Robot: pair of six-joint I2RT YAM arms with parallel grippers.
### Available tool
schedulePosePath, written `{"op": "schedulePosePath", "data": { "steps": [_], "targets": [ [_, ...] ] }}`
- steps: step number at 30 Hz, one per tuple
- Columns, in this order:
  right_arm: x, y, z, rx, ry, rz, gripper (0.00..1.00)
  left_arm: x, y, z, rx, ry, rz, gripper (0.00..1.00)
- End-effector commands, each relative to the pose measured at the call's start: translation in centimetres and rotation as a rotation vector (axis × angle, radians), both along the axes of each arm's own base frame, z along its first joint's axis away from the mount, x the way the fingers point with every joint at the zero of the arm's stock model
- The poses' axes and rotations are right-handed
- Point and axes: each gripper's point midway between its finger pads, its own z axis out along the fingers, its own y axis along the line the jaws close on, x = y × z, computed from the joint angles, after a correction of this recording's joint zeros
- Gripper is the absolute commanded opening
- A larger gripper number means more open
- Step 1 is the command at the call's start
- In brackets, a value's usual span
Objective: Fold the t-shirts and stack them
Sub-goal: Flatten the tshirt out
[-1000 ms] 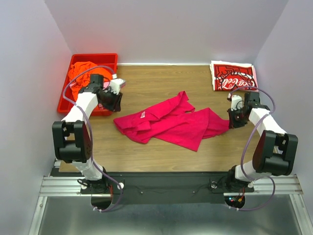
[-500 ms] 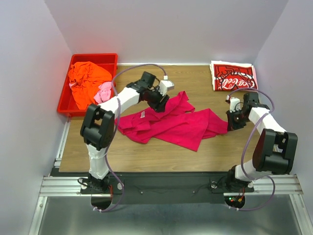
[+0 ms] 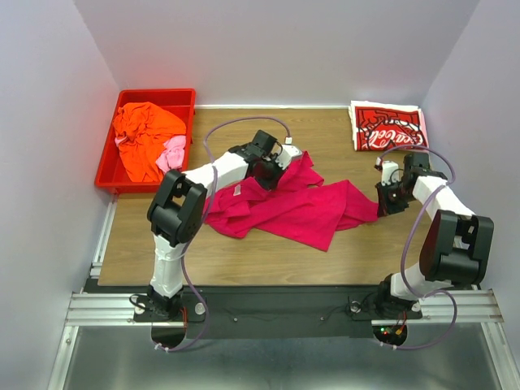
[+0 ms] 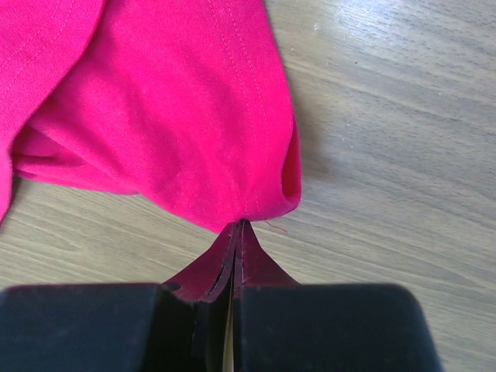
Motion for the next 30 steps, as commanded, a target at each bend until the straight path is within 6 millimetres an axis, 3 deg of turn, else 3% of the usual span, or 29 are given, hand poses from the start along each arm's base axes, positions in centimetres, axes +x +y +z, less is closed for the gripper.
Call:
{"op": "schedulePosePath", "data": {
  "steps": [1,6,8,11,12,17,20,23,24,27,30],
  "targets": [
    [1.1,-0.6,1.1,-0.014,-0.029,-0.006,0.0,1.4,1.0,2.2,0.031,-0.089,0.017,0.02],
    [1.3,-0.8,1.4,-0.023,-0.038,-0.008,0.01,0.8,3.2,5.3,0.021,-0.124,0.02,0.0],
    [1.3,-1.0,1.5,-0.034,-0.045,-0.006,0.0,0.0,4.7,7.7,0.014,-0.16,0.024,0.0],
    [1.1,-1.1,1.4,-0.046,-0.04,-0.001,0.0,-1.2,6.9,7.5,0.044,-0.144,0.029,0.0],
    [1.0,-1.3,1.4,-0.055,-0.039,-0.003,0.01,-1.5,7.5,8.3,0.039,-0.155,0.032,0.0],
    [0.6,-2.0,1.4,-0.099,-0.04,0.033,0.01,-3.1,10.9,7.9,0.069,-0.117,0.071,0.0],
    [0.2,-1.9,2.9,-0.115,-0.082,0.109,0.12,-4.0,12.1,7.0,0.082,-0.088,0.074,0.0],
    [0.3,-2.2,4.8,-0.156,-0.151,0.124,0.09,-4.9,13.5,6.1,0.098,-0.049,0.07,0.0],
    [0.2,-2.5,4.9,-0.175,-0.151,0.12,0.02,-5.2,14.0,6.4,0.099,-0.054,0.075,0.0],
    [-0.3,-3.0,3.5,-0.193,-0.1,0.128,0.0,-6.5,15.9,6.5,0.132,-0.071,0.051,0.0],
    [-0.7,-2.9,2.3,-0.185,-0.06,0.134,0.01,-8.4,18.0,4.7,0.221,-0.058,0.006,0.0]
  ]
}}
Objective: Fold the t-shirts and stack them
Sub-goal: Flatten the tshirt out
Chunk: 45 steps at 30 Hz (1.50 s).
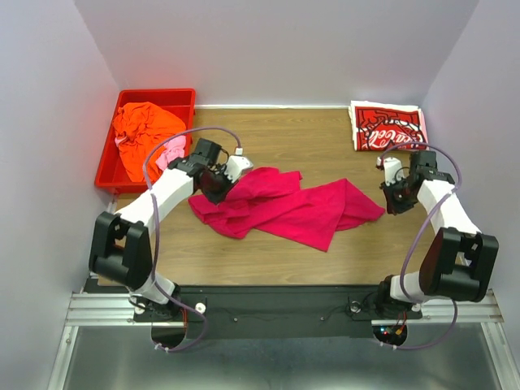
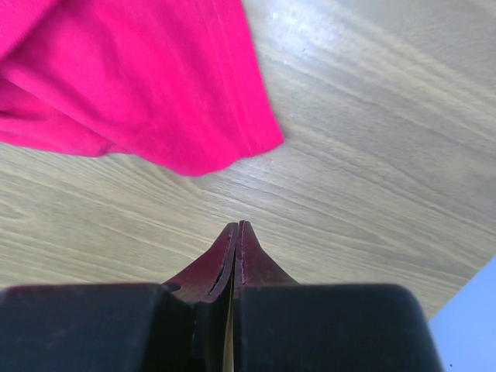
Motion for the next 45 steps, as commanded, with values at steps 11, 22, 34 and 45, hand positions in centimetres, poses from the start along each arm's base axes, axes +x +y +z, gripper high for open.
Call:
{"op": "schedulePosePath", "data": {
  "steps": [11,22,34,45],
  "targets": [
    [-1.2,3.5,1.7,0.186,0.053,0.117,0.1,-4.6,3.4,-0.1,0.108,0.007,-0.221,0.29],
    [-4.0,13.1,3.5,0.15,-0.062,0.522,0.48,9.7,-8.1,13.8,-0.351,-0.14,-0.214,0.53],
    [-9.6,22.7,-3.4,-0.066,0.057,0.894,0.42,11.8,-7.5,12.4,-0.404,-0.066,-0.106,0.54],
    [-8.5,21.7,-5.6,-0.157,0.074,0.846,0.43,11.5,-6.5,11.2,-0.356,-0.067,-0.092,0.54]
  ]
}}
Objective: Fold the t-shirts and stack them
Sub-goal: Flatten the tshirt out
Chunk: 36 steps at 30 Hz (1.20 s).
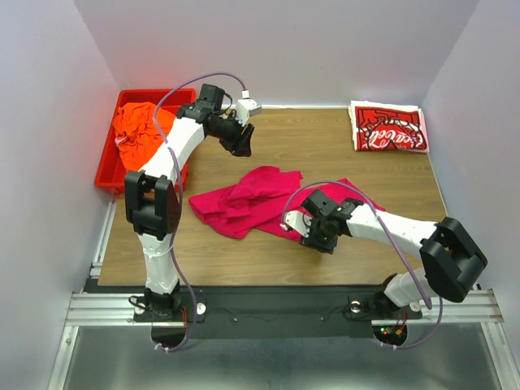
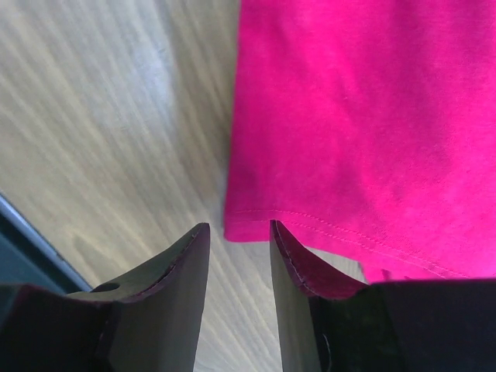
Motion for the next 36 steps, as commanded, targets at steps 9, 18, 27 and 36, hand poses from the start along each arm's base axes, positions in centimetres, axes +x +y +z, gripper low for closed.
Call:
{"op": "schedulePosePath", "data": {
  "steps": [9,18,27,36],
  "targets": [
    [-0.7,-0.6,-2.3,-0.024,0.031,-0.034,0.47,0.7,0.3,2.8,-0.007,-0.088,0.013,0.55],
    [-0.6,-1.4,-3.5,-0.066,0.02,-0.077,0.0,3.7,-2.8,1.3,-0.007,-0.118,-0.001,0.54],
    [1.1,0.1,0.7,0.062,-0.1,-0.147,0.07,5.7,-9.8,-4.5,-0.012,-0.09,-0.037,0.54],
    [1.1,-0.5,1.0,0.042,-0.105,-0.137,0.43,4.5,-11.0,-8.5,0.014,-0.03,-0.069,0.54]
  ]
}}
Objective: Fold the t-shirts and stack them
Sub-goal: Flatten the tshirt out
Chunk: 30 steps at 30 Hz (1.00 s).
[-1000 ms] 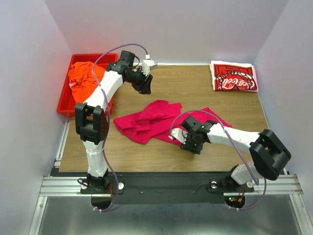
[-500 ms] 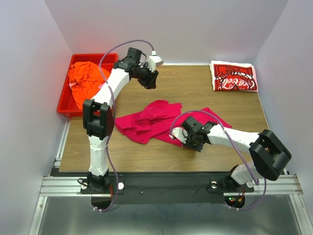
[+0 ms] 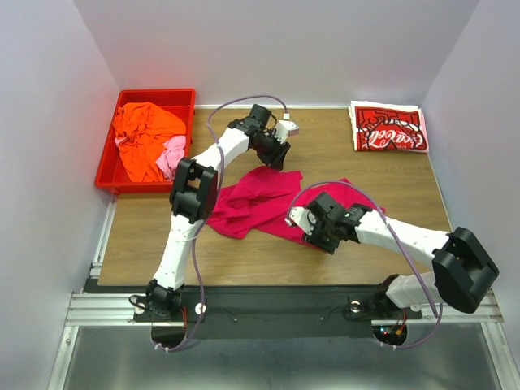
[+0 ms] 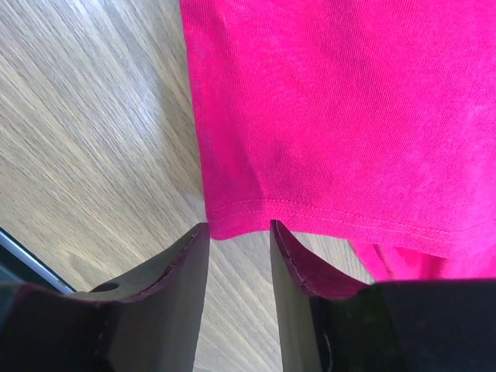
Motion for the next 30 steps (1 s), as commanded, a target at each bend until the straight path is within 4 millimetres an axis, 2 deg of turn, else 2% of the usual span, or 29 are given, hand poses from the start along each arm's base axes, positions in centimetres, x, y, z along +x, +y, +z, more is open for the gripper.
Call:
{"op": "schedulePosePath", "data": {
  "steps": [1,8,10,12,24,27,28,30],
  "targets": [
    [0.3,-0.3,0.3,-0.01,-0.007,-0.006,0.43,1.1,-0.5,2.7,-0.045,-0.075,0.004,0.54],
    [0.5,-1.0,0.8,-0.006,-0.01,-0.025,0.44,1.3,-0.4,0.9,-0.024,-0.062,0.017,0.51],
    [0.4,-1.5,0.9,-0.012,-0.004,-0.023,0.52,1.3,-0.4,0.4,-0.024,-0.053,0.016,0.51],
    [0.5,-1.8,1.0,-0.014,0.0,-0.023,0.55,1.3,-0.5,0.1,-0.025,-0.045,0.013,0.51],
    [0.6,-1.4,0.8,-0.019,0.037,-0.01,0.55,0.8,-0.2,-2.1,-0.002,-0.008,0.003,0.45],
    [0.6,-1.4,0.6,-0.023,0.045,-0.008,0.55,0.6,-0.3,-2.5,0.001,0.0,-0.003,0.38],
    [0.6,-1.4,0.6,-0.023,0.047,-0.008,0.55,0.6,-0.2,-2.6,0.002,0.001,-0.002,0.3],
    [0.5,-1.1,0.3,-0.022,0.064,-0.004,0.55,0.4,-0.3,-2.4,0.001,0.004,-0.008,0.22]
  ]
}}
